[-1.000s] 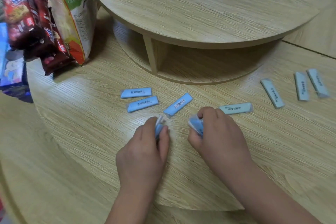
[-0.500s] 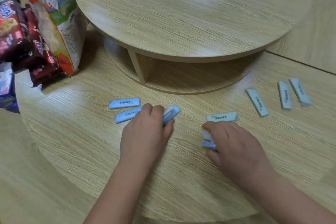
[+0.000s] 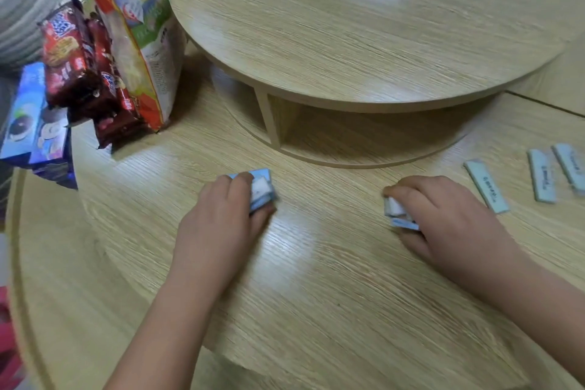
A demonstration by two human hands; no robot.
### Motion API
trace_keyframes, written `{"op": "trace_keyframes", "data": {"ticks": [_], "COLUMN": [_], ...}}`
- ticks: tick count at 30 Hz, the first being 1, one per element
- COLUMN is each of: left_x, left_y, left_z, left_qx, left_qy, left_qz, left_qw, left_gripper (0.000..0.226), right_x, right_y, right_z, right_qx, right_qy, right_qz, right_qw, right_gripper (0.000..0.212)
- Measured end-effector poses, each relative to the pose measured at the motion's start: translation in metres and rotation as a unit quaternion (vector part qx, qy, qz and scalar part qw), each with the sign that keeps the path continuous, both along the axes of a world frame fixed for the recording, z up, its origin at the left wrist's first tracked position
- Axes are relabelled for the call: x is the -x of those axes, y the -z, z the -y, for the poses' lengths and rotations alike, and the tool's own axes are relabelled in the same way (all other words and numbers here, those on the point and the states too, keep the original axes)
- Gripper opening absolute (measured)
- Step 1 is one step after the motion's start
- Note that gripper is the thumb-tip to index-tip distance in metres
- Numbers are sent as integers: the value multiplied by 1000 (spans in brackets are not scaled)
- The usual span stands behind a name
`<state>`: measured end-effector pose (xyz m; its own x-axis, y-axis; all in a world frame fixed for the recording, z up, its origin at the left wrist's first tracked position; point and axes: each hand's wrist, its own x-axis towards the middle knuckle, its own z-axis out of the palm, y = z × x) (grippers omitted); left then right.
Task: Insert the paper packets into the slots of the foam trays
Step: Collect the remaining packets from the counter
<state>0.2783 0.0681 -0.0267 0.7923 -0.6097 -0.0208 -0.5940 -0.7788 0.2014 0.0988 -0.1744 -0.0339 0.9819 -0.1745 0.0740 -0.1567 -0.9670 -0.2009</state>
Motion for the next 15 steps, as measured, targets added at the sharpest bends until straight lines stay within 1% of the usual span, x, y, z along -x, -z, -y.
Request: {"op": "trace_keyframes", "data": {"ticks": [2, 6, 8, 10, 12, 15], "left_x": [0, -1, -2, -4, -7, -16], "left_y": [-1, -2, -1, 0, -1, -3], "left_z": [-4, -6, -7, -8, -9, -8], "left_qx": [-24, -25, -22, -11, 13, 55], "left_qy": [17, 21, 25, 28, 9, -20], "left_qz": [3, 12, 16, 25, 36, 67], "left_qw": [1000, 999, 999, 999, 999, 996], "left_gripper": [51, 37, 34, 34, 33, 27], "right_x": [0, -3, -4, -3, 0, 10], "right_y": [5, 4, 0, -5, -11, -15], "right_z": [1, -1, -1, -1, 0, 4], "right_qx": [0, -12, -7, -3, -8, -51], "right_qy": [-8, 4, -4, -12, -3, 35], "right_qz": [11, 5, -3, -4, -5, -3], "right_qw": [1000, 1000, 1000, 1000, 1000, 998], "right_gripper": [51, 49, 47, 45, 48, 55]}}
